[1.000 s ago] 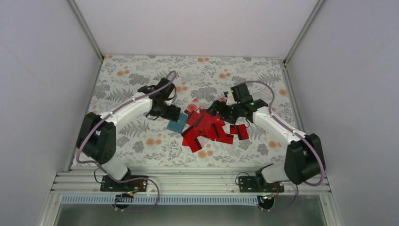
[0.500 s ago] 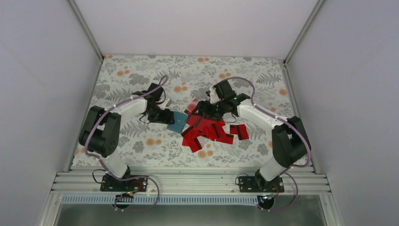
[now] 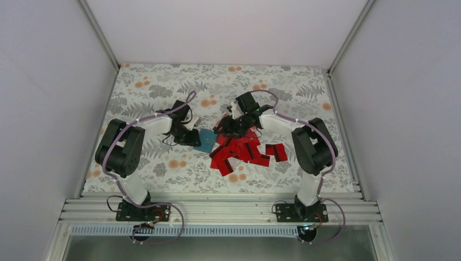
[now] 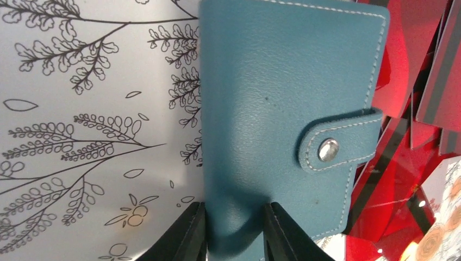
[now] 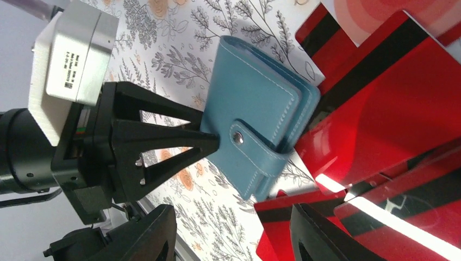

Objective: Put the credit cards into the card holder

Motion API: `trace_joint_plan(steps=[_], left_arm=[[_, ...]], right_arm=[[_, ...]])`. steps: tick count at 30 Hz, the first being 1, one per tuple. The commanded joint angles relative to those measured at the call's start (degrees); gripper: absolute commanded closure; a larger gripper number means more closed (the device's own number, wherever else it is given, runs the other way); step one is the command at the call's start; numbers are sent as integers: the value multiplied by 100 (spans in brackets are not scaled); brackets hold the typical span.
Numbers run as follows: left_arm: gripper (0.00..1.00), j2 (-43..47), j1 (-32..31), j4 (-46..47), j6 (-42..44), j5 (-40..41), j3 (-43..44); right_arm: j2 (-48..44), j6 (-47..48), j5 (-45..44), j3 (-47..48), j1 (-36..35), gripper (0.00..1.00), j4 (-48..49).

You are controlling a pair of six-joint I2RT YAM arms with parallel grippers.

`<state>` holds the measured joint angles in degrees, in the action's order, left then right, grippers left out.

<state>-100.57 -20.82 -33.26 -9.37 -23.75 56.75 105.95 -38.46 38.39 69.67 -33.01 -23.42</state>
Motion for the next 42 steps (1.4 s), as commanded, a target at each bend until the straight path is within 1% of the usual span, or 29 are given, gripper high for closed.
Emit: trace_joint_plan(steps=[1,3,5,9,15,18,22,27,29,30,35,42], left_arm=[[80,-110,8,311,-79,-77,-151],[90,-28,13,320,-107,-33,-147],[97,124,8,300,-152,-19,-140],[98,633,14,156,-385,4,-122],[98,1289,-5,-222,-968,190,65],[98,1525,-86,-436,-1095,399,289],[98,1640,-348,-786,-1109,978,716],[98,1655,-641,-1103,-1218,1516,1129],[98,1676,-781,-1159,-1265,1651,1242],[98,1676,-836,-1191,-1283,1703,1281],[98,1740,-1047,-1277,-1368,1832,1448],[98,1860,-1189,-1259,-1341,1856,1566]], right_arm=[[174,99,187,357,-70,47,78],[205,139,208,384,-66,47,51],[219,189,221,391,-69,47,38],[115,222,223,390,-65,44,32],[-89,338,-237,597,-89,30,-320],[-85,405,-472,916,-169,28,-613],[-19,313,-562,1312,-370,29,-774],[116,46,-884,1677,-621,37,-855],[140,-66,-1106,1739,-673,41,-901],[130,-126,-1229,1735,-691,45,-908],[81,-260,-1659,1684,-706,56,-993],[40,-347,-1818,1476,-706,64,-930]])
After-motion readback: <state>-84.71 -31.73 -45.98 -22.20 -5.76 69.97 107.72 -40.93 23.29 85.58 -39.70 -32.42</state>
